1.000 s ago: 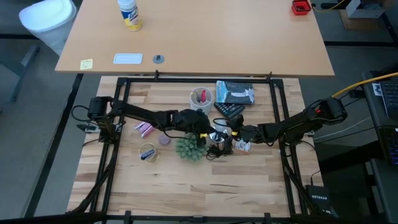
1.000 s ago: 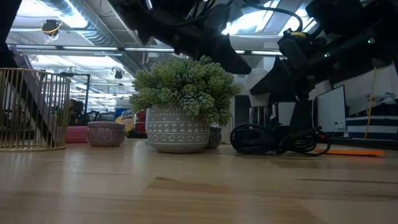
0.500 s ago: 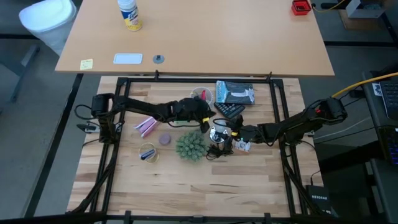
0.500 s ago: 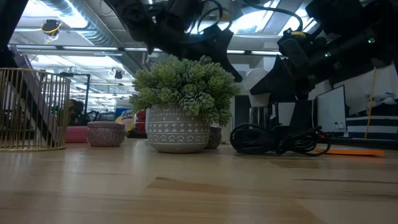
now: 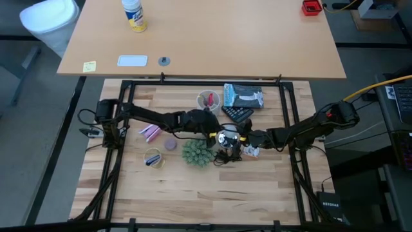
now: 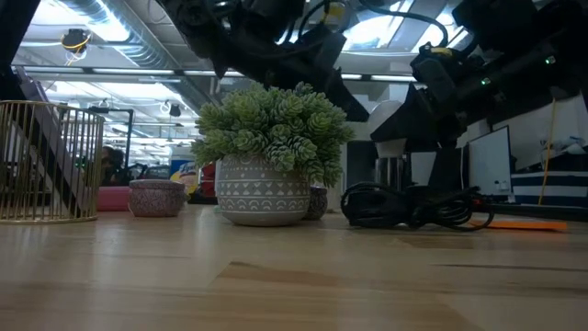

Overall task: Screw lightbulb
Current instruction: Remove the lightbulb from the silver desk lamp

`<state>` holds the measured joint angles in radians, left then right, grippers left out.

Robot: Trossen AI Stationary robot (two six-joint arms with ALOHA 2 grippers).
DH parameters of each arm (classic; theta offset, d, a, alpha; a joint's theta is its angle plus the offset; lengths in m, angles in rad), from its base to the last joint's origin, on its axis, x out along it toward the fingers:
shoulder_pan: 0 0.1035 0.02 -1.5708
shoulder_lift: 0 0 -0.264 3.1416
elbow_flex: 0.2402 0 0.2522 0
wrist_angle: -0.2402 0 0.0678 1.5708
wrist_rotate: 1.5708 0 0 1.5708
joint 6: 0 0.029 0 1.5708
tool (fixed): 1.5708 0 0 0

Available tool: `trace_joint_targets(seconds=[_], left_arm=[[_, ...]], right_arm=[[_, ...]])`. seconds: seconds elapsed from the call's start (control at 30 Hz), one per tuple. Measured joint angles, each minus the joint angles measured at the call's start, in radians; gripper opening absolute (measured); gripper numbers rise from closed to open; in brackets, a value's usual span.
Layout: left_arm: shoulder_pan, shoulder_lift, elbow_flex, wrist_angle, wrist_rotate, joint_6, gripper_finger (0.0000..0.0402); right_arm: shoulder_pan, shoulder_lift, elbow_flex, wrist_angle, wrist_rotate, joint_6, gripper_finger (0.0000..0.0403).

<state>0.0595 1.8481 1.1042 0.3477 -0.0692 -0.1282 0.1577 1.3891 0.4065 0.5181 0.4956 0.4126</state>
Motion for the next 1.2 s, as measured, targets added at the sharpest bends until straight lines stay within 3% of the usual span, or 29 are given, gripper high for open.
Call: trace_joint_targets(seconds=[0.6,0.9,1.2], left_arm=[[-0.073,0.000,0.000,-0.001,0.040,-0.027,0.0001],[-0.085,0.000,0.000,-0.138,0.041,-0.092,0.0001],[-0.084,0.006,0.001,-0.117,0.041,-0.081,0.0001]], right_arm=[[-0.001,0.000,0.000,0.004,0.024,-0.019,0.0268],[-0.001,0.000,0.000,0.005,0.023,-0.052,0.0217],[-0.002,0.000,0.000,0.041,0.021,-0.053,0.0226]])
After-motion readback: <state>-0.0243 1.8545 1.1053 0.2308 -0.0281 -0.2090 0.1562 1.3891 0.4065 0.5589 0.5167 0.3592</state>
